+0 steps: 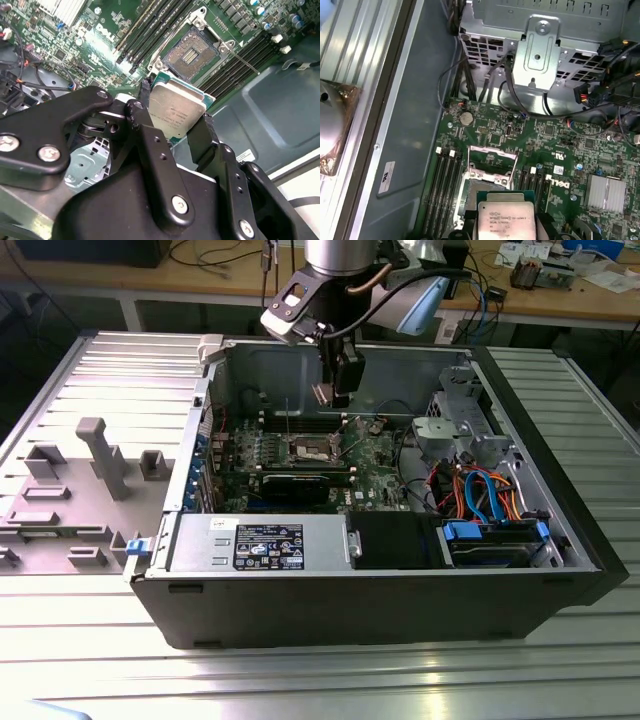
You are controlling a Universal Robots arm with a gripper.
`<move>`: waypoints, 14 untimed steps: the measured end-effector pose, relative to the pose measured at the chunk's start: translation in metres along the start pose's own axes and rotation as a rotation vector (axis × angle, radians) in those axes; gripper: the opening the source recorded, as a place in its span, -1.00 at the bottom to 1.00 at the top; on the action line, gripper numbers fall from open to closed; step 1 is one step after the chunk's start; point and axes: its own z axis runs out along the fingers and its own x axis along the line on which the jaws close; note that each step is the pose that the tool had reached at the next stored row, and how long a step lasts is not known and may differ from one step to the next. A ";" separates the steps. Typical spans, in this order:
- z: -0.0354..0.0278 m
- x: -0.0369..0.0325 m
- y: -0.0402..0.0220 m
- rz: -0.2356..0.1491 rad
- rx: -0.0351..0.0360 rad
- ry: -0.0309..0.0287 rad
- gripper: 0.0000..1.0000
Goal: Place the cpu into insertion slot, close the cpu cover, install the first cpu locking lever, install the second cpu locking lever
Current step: 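Place the cpu into insertion slot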
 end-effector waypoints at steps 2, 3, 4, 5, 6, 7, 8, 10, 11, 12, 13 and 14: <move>0.0003 0.0000 0.0000 0.020 -0.0003 -0.0015 0.09; 0.0015 0.0001 -0.0008 0.026 -0.0009 -0.0016 0.09; 0.0027 0.0001 -0.0011 0.026 -0.0008 -0.0017 0.09; 0.0040 0.0001 -0.0015 0.026 -0.0006 -0.0018 0.09; 0.0061 0.0003 -0.0024 0.026 -0.0007 -0.0018 0.09; 0.0085 0.0002 -0.0028 0.026 -0.0007 -0.0018 0.09; 0.0103 0.0002 -0.0030 0.026 -0.0006 -0.0018 0.09; 0.0132 0.0002 -0.0033 0.026 -0.0006 -0.0019 0.09; 0.0143 0.0002 -0.0033 0.027 -0.0003 -0.0019 0.09; 0.0152 0.0002 -0.0034 0.028 0.0004 -0.0018 0.09; 0.0154 0.0002 -0.0035 0.029 0.0008 -0.0020 0.09; 0.0154 0.0002 -0.0035 0.029 0.0010 -0.0020 0.09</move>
